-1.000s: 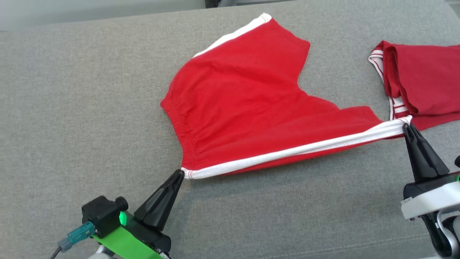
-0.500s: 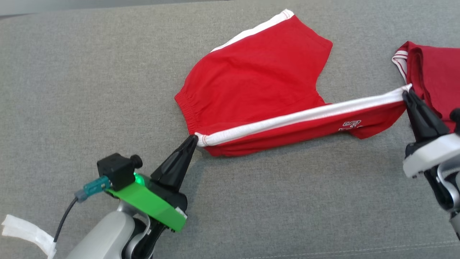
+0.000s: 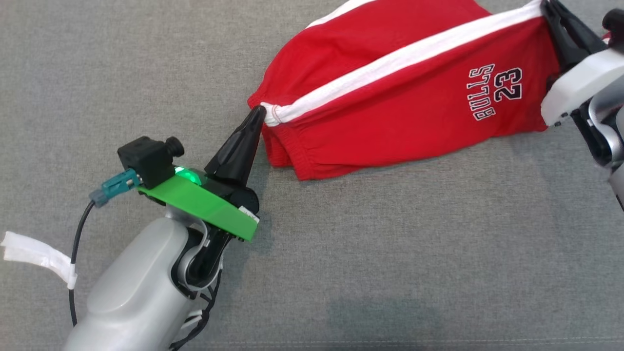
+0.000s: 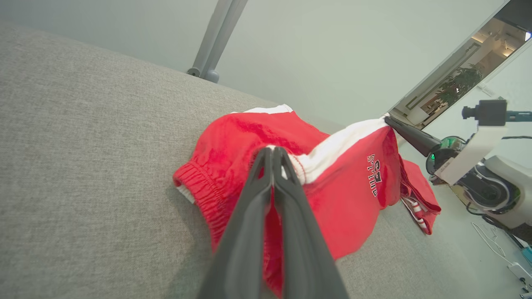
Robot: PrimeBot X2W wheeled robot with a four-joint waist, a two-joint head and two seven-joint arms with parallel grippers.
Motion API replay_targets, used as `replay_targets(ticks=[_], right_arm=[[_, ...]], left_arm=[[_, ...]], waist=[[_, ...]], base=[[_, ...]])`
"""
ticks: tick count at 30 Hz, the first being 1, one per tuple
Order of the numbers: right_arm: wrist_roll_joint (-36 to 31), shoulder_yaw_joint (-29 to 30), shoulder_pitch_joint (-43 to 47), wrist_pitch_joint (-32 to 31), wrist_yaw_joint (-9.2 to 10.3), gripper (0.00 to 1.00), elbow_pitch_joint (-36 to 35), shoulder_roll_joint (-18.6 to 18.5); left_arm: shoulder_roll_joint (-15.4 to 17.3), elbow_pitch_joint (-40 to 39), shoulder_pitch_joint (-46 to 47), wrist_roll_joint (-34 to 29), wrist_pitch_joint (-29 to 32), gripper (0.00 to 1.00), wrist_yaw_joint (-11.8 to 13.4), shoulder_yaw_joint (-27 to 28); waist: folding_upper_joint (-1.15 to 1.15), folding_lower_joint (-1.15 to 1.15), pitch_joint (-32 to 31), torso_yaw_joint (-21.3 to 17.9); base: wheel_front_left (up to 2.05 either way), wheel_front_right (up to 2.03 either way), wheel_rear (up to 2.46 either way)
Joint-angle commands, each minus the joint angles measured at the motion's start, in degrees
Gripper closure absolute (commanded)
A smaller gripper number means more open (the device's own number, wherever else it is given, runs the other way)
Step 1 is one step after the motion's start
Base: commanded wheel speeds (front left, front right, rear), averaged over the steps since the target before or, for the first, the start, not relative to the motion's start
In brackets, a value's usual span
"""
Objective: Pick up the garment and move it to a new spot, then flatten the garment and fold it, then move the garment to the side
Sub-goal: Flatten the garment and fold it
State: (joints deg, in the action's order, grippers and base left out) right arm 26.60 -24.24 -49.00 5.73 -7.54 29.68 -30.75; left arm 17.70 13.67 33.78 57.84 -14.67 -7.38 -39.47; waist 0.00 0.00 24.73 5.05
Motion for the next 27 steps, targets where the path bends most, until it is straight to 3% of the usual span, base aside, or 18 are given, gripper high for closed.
replay_targets(ticks=[1, 11, 19, 27], right_arm=[[0.44, -1.19, -2.26, 0.48, 0.11, 1.0, 1.64, 0.07], [1.97, -9.58, -14.91, 1.75, 0.11, 1.0, 11.63, 1.3], [2.68, -15.57, -23.07, 3.7, 0.11, 1.0, 18.46, 2.29], [2.72, -18.81, -28.55, 6.71, 0.1, 1.0, 24.59, 3.1]], left_arm=[[-0.17, 0.55, 1.54, 0.51, -0.25, 1.0, -0.18, 0.05], [-3.91, 2.78, 4.96, 0.4, -0.54, 1.0, -0.19, 3.52], [-5.81, 3.55, 8.21, 0.15, -0.51, 1.0, -0.18, 2.91], [-7.41, 5.06, 9.98, -3.08, -0.52, 1.0, -0.19, 5.35]], waist=[[0.0, 0.0, 2.63, 2.59], [0.0, 0.0, 6.38, 5.71], [0.0, 0.0, 8.41, 7.26], [0.0, 0.0, 10.27, 8.14]], base=[[0.0, 0.0, 0.0], [0.0, 0.0, 0.0], [0.0, 0.0, 0.0], [0.0, 0.0, 0.0]])
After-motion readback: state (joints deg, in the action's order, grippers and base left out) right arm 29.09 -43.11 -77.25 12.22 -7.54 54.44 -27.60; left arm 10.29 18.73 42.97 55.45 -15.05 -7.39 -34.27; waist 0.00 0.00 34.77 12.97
